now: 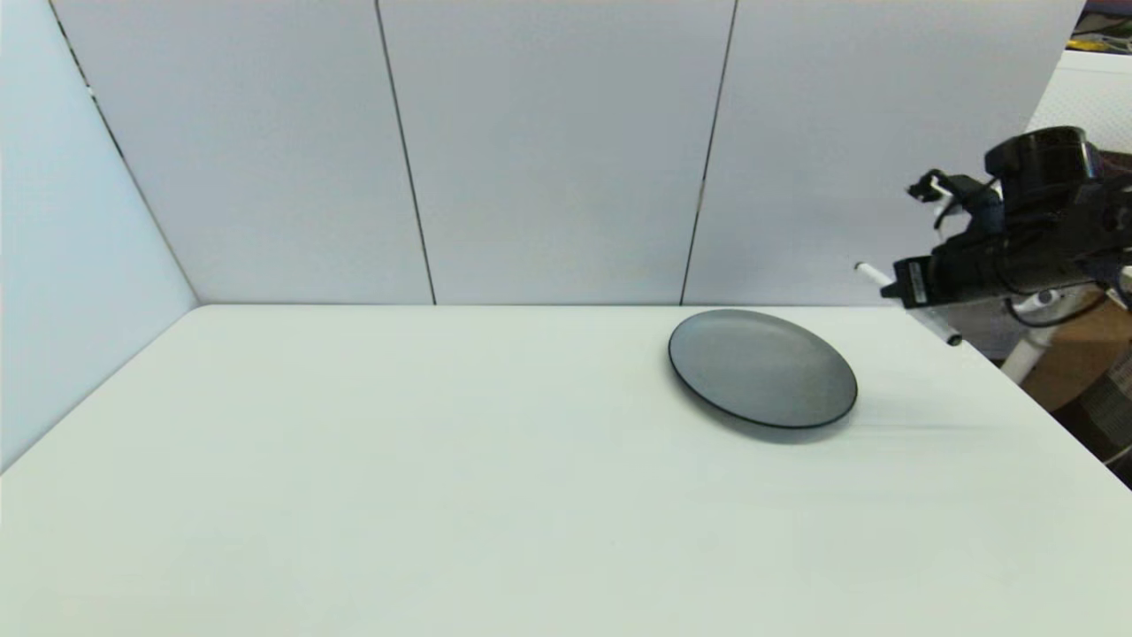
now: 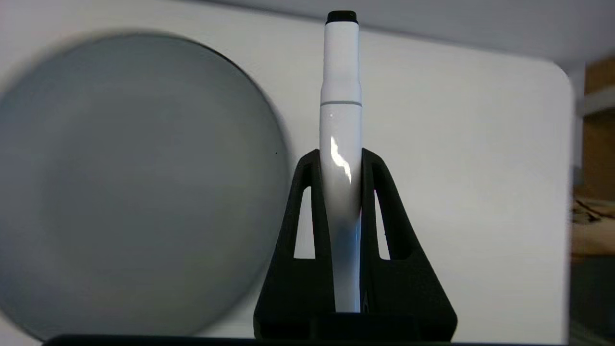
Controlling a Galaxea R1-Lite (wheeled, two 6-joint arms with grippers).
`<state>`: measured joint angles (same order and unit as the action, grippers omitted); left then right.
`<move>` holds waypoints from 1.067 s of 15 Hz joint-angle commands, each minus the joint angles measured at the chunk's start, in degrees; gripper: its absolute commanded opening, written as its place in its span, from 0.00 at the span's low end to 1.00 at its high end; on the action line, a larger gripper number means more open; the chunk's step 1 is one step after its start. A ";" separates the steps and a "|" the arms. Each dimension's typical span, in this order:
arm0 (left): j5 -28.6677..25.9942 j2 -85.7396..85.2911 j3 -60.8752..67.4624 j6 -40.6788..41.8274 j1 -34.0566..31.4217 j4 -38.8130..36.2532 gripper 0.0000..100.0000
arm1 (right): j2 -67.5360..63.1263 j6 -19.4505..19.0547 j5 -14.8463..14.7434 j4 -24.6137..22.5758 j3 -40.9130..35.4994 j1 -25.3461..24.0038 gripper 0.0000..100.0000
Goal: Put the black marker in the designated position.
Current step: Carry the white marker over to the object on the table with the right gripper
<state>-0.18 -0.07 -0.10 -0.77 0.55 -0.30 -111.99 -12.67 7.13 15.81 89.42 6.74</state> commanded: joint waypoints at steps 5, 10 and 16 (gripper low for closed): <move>0.01 -0.01 0.01 -0.02 -0.02 -0.05 1.00 | -6.22 -3.59 3.77 -0.78 -4.16 7.23 0.00; 0.01 -0.01 0.01 -0.02 -0.02 -0.05 1.00 | -9.21 1.86 3.50 -3.77 -3.29 5.56 0.00; 0.01 -0.01 0.01 -0.02 -0.02 -0.05 1.00 | -11.40 3.79 3.15 -11.42 -3.55 4.33 0.00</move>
<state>-0.21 -0.07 -0.10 -0.77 0.52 -0.33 -122.02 -8.90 10.23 5.90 85.88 11.57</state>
